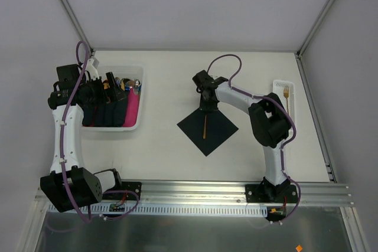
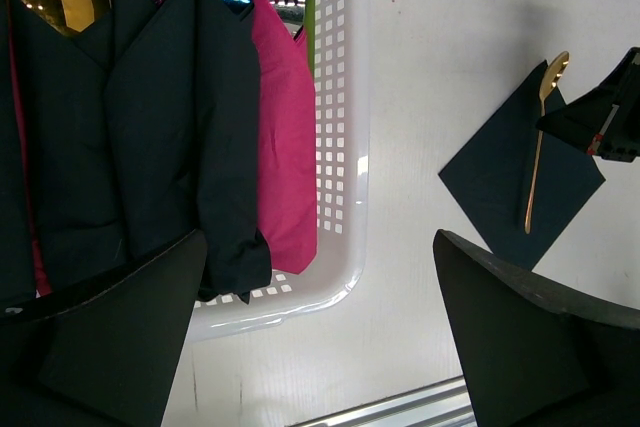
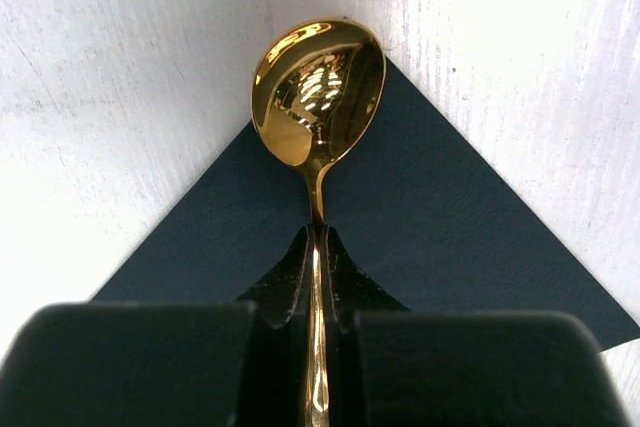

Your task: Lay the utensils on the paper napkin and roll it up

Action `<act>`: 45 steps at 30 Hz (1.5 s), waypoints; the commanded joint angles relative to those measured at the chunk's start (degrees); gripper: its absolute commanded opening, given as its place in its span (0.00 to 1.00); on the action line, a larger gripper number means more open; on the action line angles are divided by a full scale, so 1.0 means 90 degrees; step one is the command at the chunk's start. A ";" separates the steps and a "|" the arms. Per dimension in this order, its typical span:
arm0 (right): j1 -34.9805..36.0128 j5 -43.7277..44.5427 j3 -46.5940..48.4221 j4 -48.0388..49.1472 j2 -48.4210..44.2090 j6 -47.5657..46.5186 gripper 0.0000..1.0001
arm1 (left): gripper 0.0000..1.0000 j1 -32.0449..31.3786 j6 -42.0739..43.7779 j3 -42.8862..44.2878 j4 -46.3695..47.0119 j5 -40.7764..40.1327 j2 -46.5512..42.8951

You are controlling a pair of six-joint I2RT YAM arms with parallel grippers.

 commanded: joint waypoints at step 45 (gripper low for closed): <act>-0.4412 -0.0543 0.0503 -0.1580 -0.3257 -0.3256 0.44 | 0.99 0.0054 0.0578 0.0230 0.0109 0.0977 -0.0294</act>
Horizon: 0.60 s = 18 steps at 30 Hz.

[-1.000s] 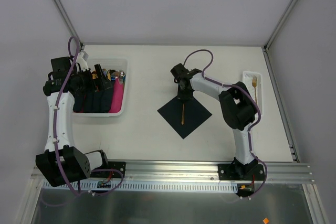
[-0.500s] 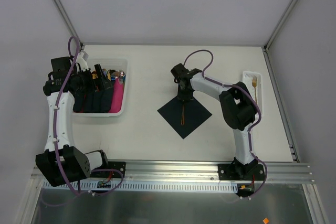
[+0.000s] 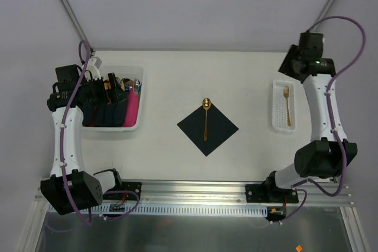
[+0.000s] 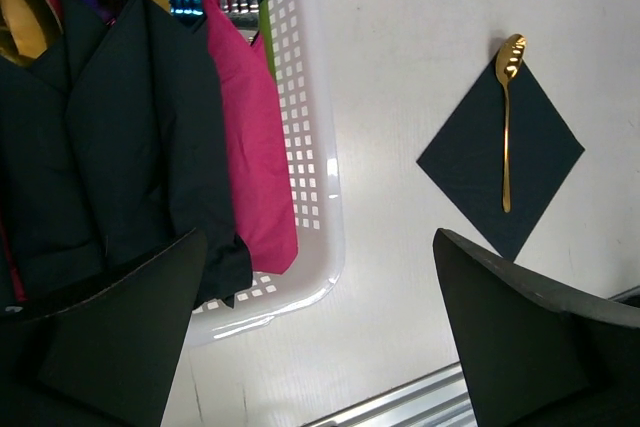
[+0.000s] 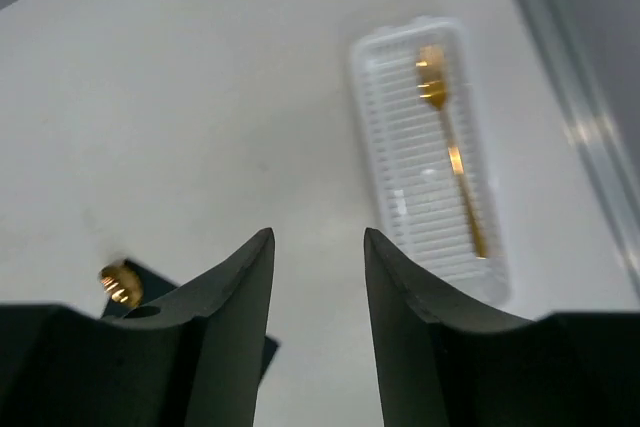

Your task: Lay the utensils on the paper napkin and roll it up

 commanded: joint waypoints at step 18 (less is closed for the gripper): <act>-0.2069 -0.0564 0.0112 -0.0236 0.2513 -0.1739 0.37 | 0.99 0.0062 0.0473 -0.0269 0.0323 0.1100 0.0060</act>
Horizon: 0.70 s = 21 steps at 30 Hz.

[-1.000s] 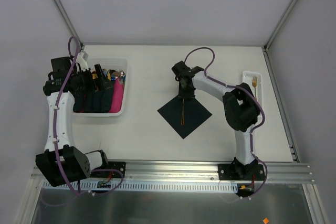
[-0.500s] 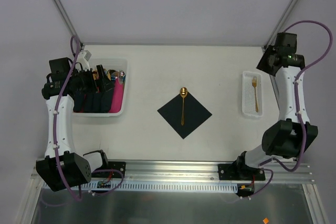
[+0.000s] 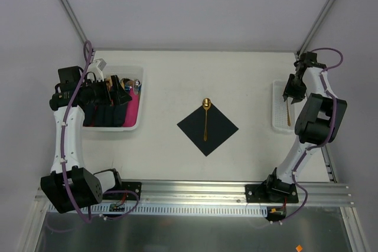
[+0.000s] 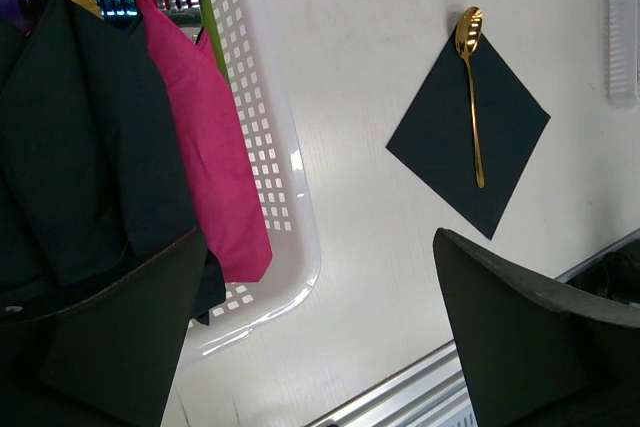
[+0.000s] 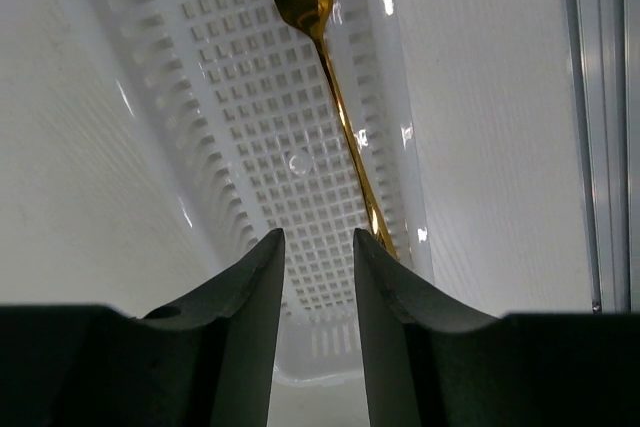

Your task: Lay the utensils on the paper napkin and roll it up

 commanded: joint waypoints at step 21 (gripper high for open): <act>0.0046 0.0729 0.1099 0.0075 0.1226 -0.0548 0.39 | 0.99 0.0072 0.0198 0.0033 0.0170 0.0355 0.0063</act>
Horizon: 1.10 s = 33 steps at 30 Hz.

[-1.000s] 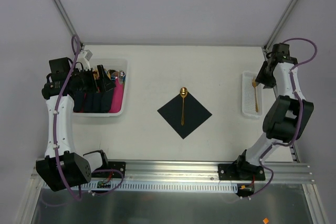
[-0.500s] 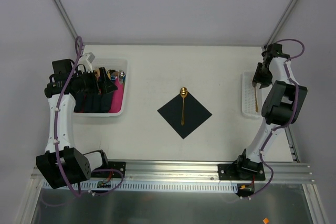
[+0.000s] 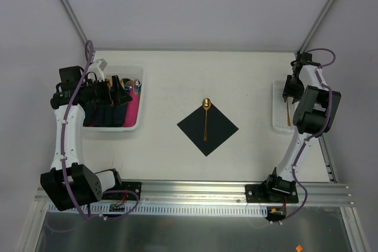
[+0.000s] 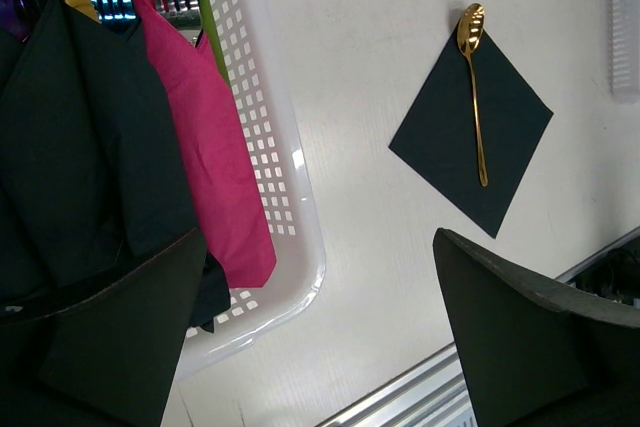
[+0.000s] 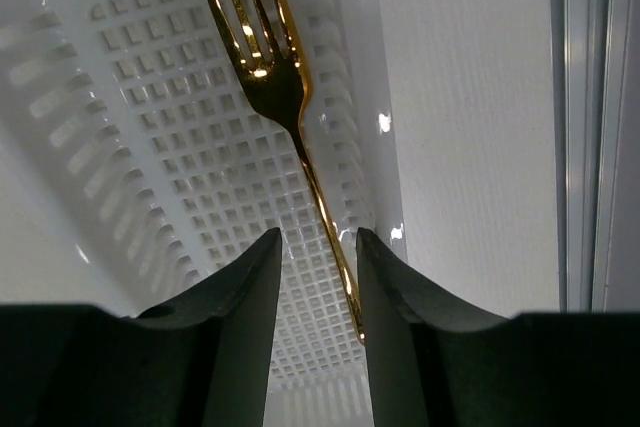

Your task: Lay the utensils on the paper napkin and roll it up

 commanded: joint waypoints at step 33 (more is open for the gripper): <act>0.0042 -0.0269 0.0601 -0.0228 0.0314 0.0006 0.00 | 0.99 0.0081 -0.0097 0.0391 0.0088 0.0240 -0.0173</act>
